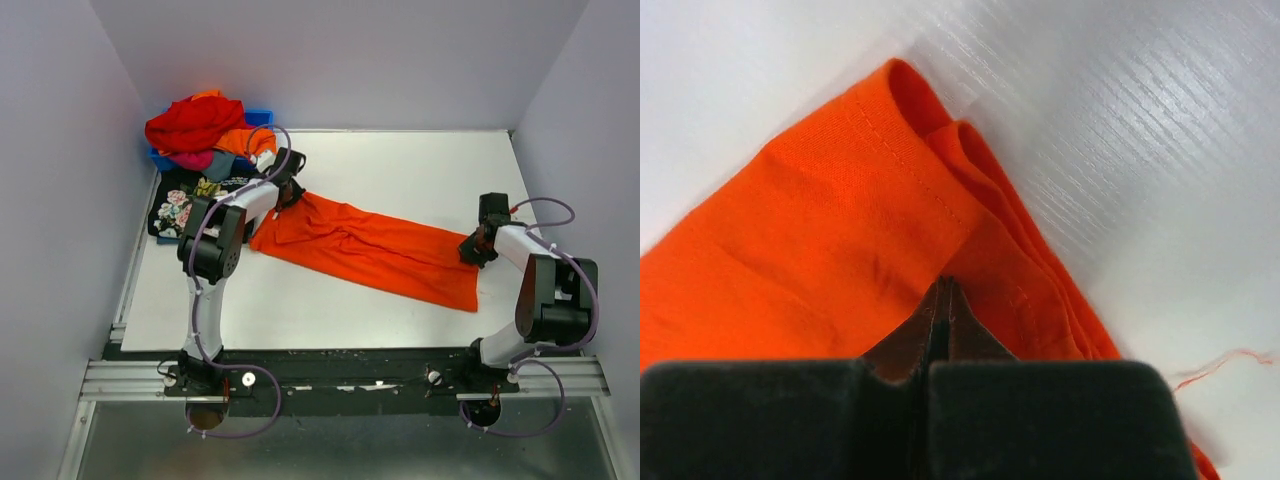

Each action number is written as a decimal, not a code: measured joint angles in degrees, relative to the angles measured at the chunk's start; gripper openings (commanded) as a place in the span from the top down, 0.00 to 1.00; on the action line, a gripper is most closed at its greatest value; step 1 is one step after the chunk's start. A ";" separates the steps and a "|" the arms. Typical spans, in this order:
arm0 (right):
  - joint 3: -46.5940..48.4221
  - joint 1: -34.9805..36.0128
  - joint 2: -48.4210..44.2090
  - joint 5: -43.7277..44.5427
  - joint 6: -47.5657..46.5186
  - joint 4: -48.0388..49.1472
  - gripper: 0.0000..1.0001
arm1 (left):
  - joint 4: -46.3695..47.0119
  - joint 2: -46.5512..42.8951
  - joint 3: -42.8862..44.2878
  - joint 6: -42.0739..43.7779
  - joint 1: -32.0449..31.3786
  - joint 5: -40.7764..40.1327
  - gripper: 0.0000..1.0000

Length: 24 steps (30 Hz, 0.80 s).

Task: Fold and stack the t-shirts
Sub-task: Rotate the tshirt 85 degrees

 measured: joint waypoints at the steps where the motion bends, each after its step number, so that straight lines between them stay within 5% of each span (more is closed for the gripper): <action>1: 0.04 0.57 0.00 0.55 0.02 -0.46 0.99 | -1.66 2.40 3.98 0.79 0.15 0.09 1.00; 6: -1.53 3.28 -3.08 1.73 0.09 -3.39 0.99 | -7.85 12.55 21.03 4.96 0.42 1.27 1.00; 11: -2.54 13.46 -9.57 2.91 1.20 -8.31 0.99 | -15.17 25.92 44.72 9.14 0.61 4.13 1.00; 24: 5.81 15.02 -8.66 13.07 1.55 -15.56 0.99 | -16.48 27.47 47.67 10.64 0.76 5.86 1.00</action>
